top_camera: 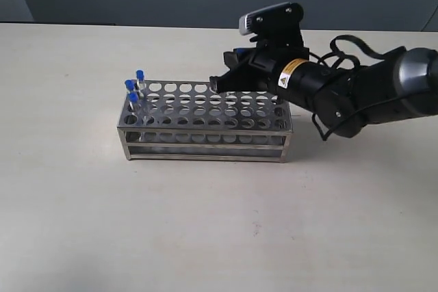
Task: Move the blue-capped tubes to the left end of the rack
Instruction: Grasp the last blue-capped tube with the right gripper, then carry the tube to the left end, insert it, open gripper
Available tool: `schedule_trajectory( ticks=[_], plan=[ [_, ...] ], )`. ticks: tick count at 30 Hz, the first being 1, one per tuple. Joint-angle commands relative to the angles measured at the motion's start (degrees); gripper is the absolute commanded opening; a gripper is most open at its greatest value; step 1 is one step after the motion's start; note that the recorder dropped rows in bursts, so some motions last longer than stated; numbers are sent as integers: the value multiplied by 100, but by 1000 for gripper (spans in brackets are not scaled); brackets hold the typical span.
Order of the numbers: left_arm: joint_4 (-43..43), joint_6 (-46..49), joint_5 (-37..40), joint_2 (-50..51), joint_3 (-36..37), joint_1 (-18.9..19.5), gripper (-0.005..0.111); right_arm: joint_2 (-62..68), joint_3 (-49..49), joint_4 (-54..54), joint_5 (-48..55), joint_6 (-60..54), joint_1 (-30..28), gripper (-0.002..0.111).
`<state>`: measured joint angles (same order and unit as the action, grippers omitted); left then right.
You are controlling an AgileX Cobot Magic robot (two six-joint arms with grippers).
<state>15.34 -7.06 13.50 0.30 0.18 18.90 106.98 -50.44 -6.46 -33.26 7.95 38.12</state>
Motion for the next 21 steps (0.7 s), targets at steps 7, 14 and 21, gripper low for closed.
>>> schedule_trajectory(
  ticks=[7,14,21],
  plan=[
    [12,0,-9,-30,-18,-15,1,-769,-116,-837,-3,257,388,0],
    [12,0,-9,-30,-18,-15,1,-671,-343,-877,27,273,1317,0],
    [12,0,-9,-30,-18,-15,1,-490,-365,-1025,17,251,1737,0]
  ],
)
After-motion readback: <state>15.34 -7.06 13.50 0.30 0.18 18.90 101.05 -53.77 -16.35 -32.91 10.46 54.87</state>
